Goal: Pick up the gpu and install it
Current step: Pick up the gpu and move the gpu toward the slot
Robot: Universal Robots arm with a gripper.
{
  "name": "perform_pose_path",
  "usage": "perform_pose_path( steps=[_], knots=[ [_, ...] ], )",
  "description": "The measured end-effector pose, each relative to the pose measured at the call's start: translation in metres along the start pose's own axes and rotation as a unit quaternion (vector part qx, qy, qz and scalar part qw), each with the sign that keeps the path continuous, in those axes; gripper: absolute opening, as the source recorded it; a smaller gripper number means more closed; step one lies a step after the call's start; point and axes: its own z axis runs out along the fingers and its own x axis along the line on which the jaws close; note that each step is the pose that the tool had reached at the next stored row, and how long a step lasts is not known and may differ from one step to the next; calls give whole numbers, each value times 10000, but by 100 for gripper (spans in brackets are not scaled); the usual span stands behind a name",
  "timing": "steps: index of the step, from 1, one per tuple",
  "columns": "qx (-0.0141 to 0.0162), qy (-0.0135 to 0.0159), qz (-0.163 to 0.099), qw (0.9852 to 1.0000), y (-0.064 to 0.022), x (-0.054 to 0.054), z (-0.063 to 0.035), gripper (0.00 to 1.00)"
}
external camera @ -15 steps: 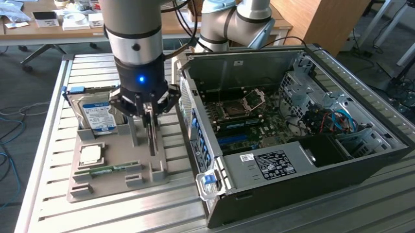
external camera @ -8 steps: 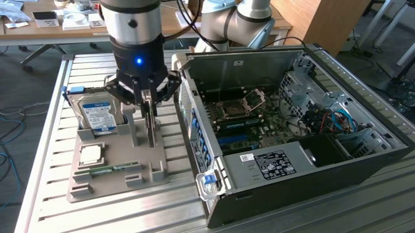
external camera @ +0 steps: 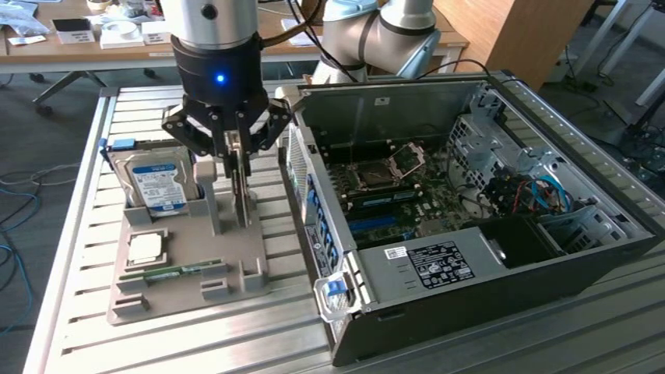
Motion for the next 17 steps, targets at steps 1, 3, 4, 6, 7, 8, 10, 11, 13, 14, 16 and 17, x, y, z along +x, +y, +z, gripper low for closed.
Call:
perform_pose_path(
  steps=[1,3,4,6,7,8,10,11,13,14,16,17],
  knots=[
    [-1,-1,0,10000,0,0,1,27],
    [0,-1,0,10000,0,0,0,27],
    [0,0,0,10000,0,0,-1,27],
    [0,0,0,10000,0,0,-1,27],
    [0,0,-1,10000,0,0,-1,27],
    [0,0,0,10000,0,0,-1,27],
    [2,2,0,10000,0,0,-12,27],
    [2,1,0,10000,1,-1,-24,27],
    [1,1,0,10000,2,-1,-51,27],
    [1,0,0,10000,3,-2,-65,27],
    [1,0,0,10000,5,-3,-95,27],
    [0,0,0,10000,5,-3,-108,27]
  ],
)
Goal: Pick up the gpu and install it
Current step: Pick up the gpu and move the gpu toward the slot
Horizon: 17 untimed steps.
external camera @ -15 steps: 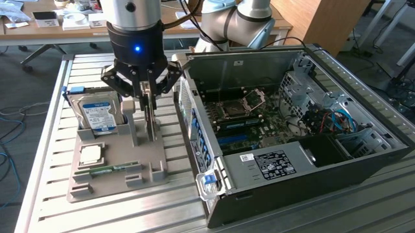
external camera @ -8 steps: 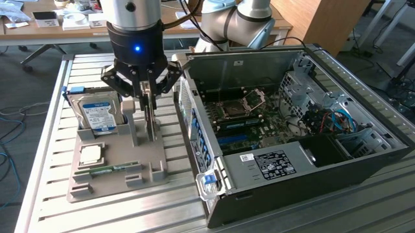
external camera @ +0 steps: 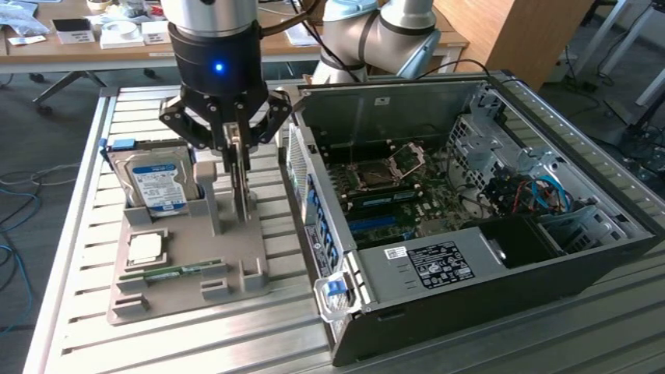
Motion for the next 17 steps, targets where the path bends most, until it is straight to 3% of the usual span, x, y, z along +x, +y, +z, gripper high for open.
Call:
perform_pose_path(
  steps=[10,17],
  knots=[
    [1,1,0,10000,0,0,-13,27],
    [0,0,0,10000,5,-2,-102,27]
  ],
)
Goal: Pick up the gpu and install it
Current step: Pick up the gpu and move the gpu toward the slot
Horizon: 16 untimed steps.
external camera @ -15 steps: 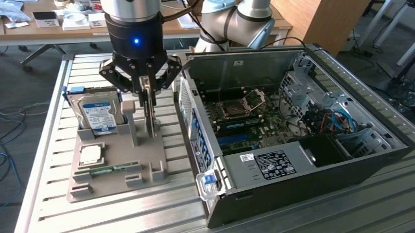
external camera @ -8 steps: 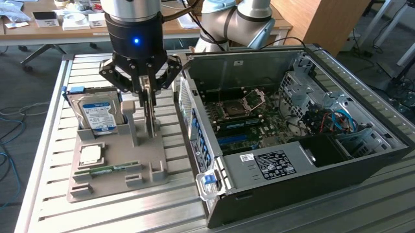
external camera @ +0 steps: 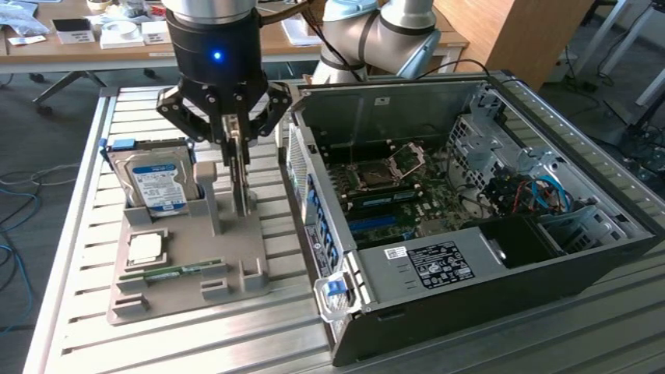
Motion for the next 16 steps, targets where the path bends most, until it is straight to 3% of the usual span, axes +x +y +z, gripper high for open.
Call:
perform_pose_path(
  steps=[11,16],
  knots=[
    [-1,-1,0,10000,7,-4,-149,27],
    [0,0,0,10000,13,-7,-271,27]
  ],
)
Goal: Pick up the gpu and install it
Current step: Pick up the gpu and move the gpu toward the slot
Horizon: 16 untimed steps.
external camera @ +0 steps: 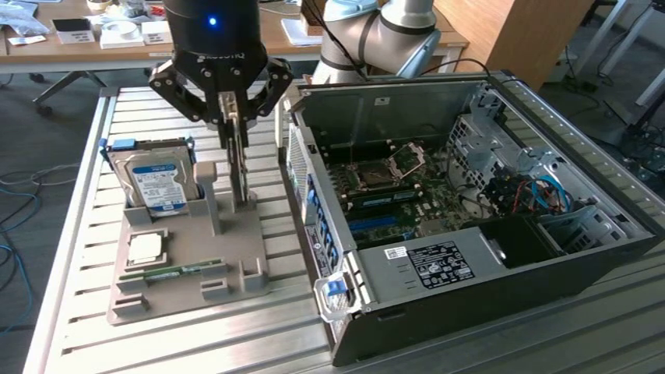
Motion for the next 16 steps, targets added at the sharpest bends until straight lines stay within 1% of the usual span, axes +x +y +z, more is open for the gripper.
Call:
perform_pose_path(
  steps=[16],
  knots=[
    [0,0,0,10000,0,0,-7,27]
  ],
)
